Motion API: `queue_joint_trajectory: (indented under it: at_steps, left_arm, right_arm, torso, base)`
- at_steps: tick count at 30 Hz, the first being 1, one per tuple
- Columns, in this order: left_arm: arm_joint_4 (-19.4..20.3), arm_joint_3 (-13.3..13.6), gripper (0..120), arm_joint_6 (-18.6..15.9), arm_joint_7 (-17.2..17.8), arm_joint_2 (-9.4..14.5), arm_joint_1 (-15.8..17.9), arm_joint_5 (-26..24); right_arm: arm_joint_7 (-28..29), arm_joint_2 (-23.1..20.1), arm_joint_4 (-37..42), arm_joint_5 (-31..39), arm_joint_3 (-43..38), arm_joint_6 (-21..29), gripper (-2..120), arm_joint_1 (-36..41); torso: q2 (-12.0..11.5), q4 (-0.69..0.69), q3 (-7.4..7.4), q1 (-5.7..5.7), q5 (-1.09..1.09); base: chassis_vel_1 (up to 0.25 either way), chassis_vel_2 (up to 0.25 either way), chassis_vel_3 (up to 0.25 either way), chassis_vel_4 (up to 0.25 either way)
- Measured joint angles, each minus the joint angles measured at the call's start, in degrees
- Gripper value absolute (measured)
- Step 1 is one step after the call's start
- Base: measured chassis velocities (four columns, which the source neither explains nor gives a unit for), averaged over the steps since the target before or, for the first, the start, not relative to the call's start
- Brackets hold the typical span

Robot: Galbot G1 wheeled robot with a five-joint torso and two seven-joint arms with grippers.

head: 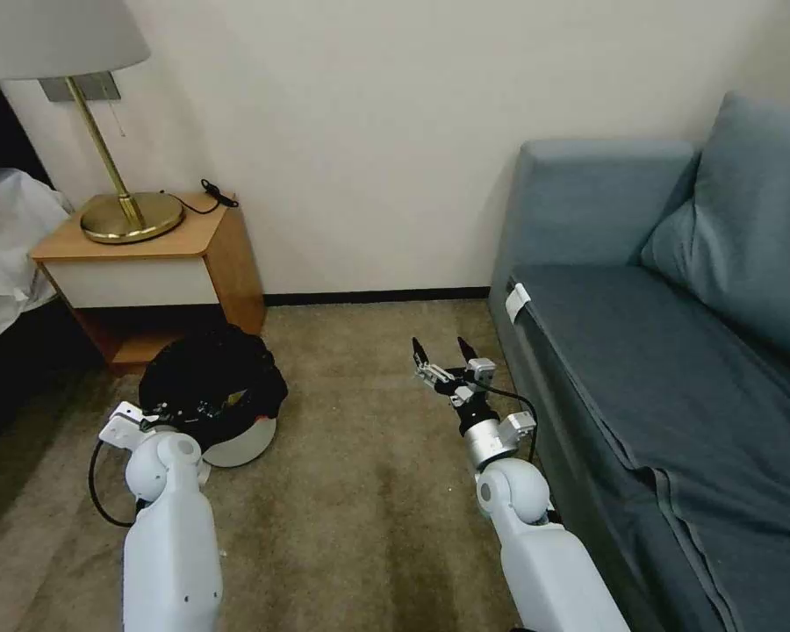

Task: Pick up the trash bin, then pick up the garbage on the floor and place it into the trash bin.

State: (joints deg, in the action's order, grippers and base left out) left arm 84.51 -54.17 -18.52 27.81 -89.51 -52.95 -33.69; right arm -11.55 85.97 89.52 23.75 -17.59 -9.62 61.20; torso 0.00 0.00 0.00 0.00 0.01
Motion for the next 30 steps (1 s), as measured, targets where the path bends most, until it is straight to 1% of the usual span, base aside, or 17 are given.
queue_joint_trajectory:
  at_steps: [4,5,6,10,11,13,14,17,18,20,21,22,24,25,27,28,30]
  left_arm:
    - [1.3,0.0,32,-0.3,0.1,0.0,-0.5,0.4]
    - [1.3,0.0,32,-0.3,0.1,0.0,-0.5,0.4]
    - [2.4,0.0,41,-0.3,0.1,0.0,-0.9,1.0]
    - [6.9,-0.1,54,-0.3,-0.5,-0.2,-2.3,3.9]
    - [6.9,-0.1,54,-0.3,-0.5,-0.2,-2.3,3.9]
    - [12.9,-0.1,66,-0.9,-4.5,-0.7,-4.5,9.9]
    - [12.9,-0.1,66,-0.9,-4.5,-0.7,-4.5,9.9]
    - [21.5,1.7,80,-3.1,-15.6,-0.6,-8.9,18.5]
    - [21.5,1.7,80,-3.1,-15.6,-0.6,-8.9,18.5]
    - [24.7,3.1,91,-3.7,-21.4,-0.5,-11.0,22.6]
    - [24.7,3.1,91,-3.7,-21.4,-0.5,-11.0,22.6]
    - [25.6,3.6,95,-3.6,-24.2,-0.4,-12.0,24.8]
    - [25.9,4.3,97,-1.7,-29.3,-0.1,-13.7,28.8]
    - [25.9,4.3,97,-1.7,-29.3,-0.1,-13.7,28.8]
    - [24.7,5.2,96,2.3,-33.3,0.1,-15.0,31.7]
    - [24.7,5.2,96,2.3,-33.3,0.1,-15.0,31.7]
    - [22.8,6.3,96,5.1,-35.0,0.2,-15.8,33.0]
  right_arm:
    - [-0.2,0.0,0.1,-0.3,0.2,0.0,100,0.0]
    - [-0.2,0.0,0.1,-0.3,0.2,0.0,100,0.0]
    - [-0.3,0.0,0.2,-0.5,0.1,0.0,100,-0.1]
    - [-0.4,-0.1,0.5,-0.7,-0.4,-0.1,100,-0.1]
    - [-0.4,-0.1,0.5,-0.7,-0.4,-0.1,100,-0.1]
    - [-0.3,0.0,1.0,-1.3,-1.1,-0.1,100,-0.1]
    - [-0.3,0.0,1.0,-1.3,-1.1,-0.1,100,-0.1]
    - [0.8,0.4,2.0,-2.2,-2.6,0.2,100,0.1]
    - [0.8,0.4,2.0,-2.2,-2.6,0.2,100,0.1]
    - [1.1,0.5,3.1,-3.3,-4.0,0.4,100,0.7]
    - [1.1,0.5,3.1,-3.3,-4.0,0.4,100,0.7]
    - [1.5,0.5,3.9,-4.4,-4.9,0.6,100,1.2]
    - [2.2,0.6,4.8,-7.5,-7.0,0.8,100,2.0]
    - [2.2,0.6,4.8,-7.5,-7.0,0.8,100,2.0]
    - [1.9,0.4,5.1,-10.5,-9.1,0.6,100,3.2]
    - [1.9,0.4,5.1,-10.5,-9.1,0.6,100,3.2]
    - [1.7,-0.5,5.1,-11.0,-10.3,0.5,100,4.2]
  torso:
    - [0.0,0.00,0.00,0.00,0.00]
    - [0.0,0.00,0.00,0.00,0.00]
    - [0.0,0.00,0.00,0.00,-0.01]
    - [0.0,0.00,0.00,0.00,-0.01]
    - [0.0,0.00,0.00,0.00,-0.01]
    - [0.0,0.00,0.00,0.00,-0.01]
    - [0.0,0.00,0.00,0.00,-0.01]
    - [0.0,0.01,0.00,0.00,0.01]
    - [0.0,0.01,0.00,0.00,0.01]
    - [0.0,0.00,0.00,0.00,0.00]
    - [0.0,0.00,0.00,0.00,0.00]
    - [0.0,0.00,0.00,0.00,0.00]
    - [0.0,0.00,0.00,0.00,0.00]
    - [0.0,0.00,0.00,0.00,0.00]
    - [0.0,0.00,0.00,0.00,0.01]
    - [0.0,0.00,0.00,0.00,0.01]
    - [0.0,-0.01,0.00,0.00,-0.01]
  base:
    - [0.000,0.000,0.000,0.000]
    - [0.000,0.000,0.000,0.000]
    - [0.000,0.000,0.000,0.000]
    - [0.000,0.000,0.000,0.000]
    - [0.000,0.000,0.000,0.000]
    - [0.000,0.000,0.000,0.000]
    - [0.000,0.000,0.000,0.000]
    - [0.000,0.000,0.000,0.000]
    - [0.000,0.000,0.000,0.000]
    - [0.000,0.000,0.000,0.000]
    - [0.000,0.000,0.000,0.000]
    - [0.000,0.000,0.000,0.000]
    - [0.000,0.000,0.000,0.000]
    - [0.000,0.000,0.000,0.000]
    - [0.000,0.000,0.000,0.000]
    - [0.000,0.000,0.000,0.000]
    - [0.000,0.000,0.000,0.000]
